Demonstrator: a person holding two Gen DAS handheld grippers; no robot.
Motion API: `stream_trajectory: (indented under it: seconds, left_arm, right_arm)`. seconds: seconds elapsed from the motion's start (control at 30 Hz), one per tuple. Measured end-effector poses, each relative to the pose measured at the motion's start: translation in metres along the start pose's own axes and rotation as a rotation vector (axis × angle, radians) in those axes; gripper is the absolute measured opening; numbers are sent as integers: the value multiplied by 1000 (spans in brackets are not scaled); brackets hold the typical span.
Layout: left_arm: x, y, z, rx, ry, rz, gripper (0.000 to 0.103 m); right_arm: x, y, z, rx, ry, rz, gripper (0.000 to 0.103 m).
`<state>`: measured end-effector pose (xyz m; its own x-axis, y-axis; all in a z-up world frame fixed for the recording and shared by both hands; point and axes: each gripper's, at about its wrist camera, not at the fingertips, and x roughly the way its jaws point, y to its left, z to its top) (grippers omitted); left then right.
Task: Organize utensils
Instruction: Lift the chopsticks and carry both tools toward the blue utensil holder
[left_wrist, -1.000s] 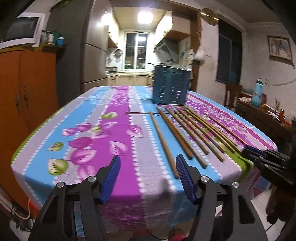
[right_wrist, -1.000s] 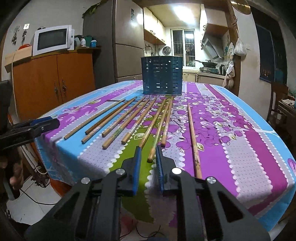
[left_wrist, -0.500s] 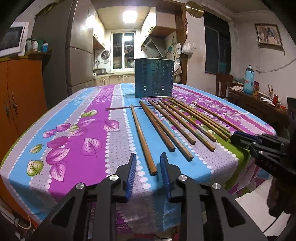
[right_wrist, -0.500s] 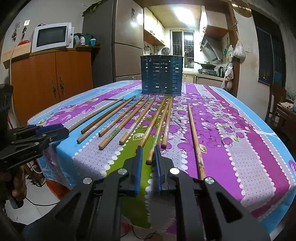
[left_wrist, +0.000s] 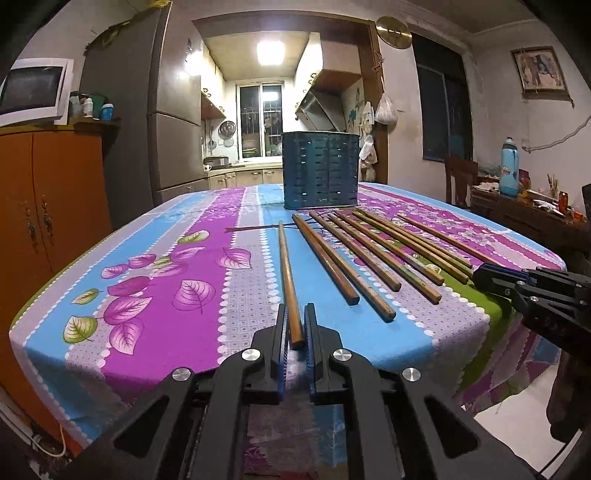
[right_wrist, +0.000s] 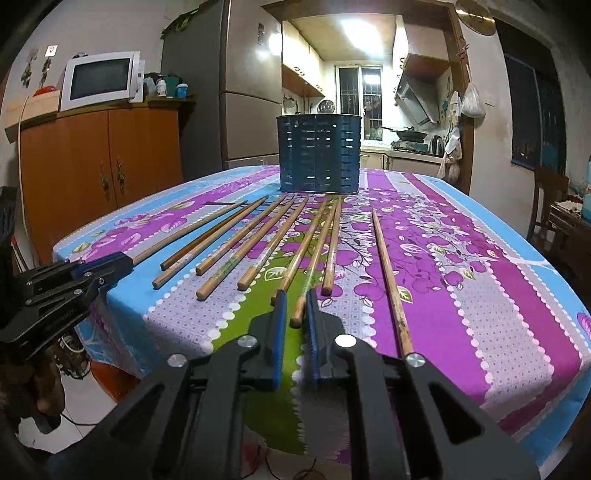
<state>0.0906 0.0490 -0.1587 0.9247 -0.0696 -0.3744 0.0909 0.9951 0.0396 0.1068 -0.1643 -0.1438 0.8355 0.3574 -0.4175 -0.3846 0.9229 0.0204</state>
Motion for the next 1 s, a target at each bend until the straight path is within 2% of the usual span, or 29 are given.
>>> stream_trajectory:
  seconds: [0.23, 0.33, 0.57, 0.77, 1.0]
  left_arm:
    - [-5, 0, 4, -7, -12, 1, 8]
    - [-18, 1, 16, -10, -51, -5, 8]
    - [-54, 2, 70, -1, -196, -21, 8]
    - [-53, -3, 125, 55, -273, -39, 8]
    - [-15, -15, 191, 120, -248, -81, 8]
  right_arm:
    - [-12, -5, 2, 17, -35, -10, 6]
    - [-27, -5, 14, 3, -73, -16, 6]
    - [-60, -1, 56, -55, -187, -21, 6]
    - [-65, -4, 106, -104, -237, 10, 6]
    - [-48, -16, 170, -123, -215, 64, 5]
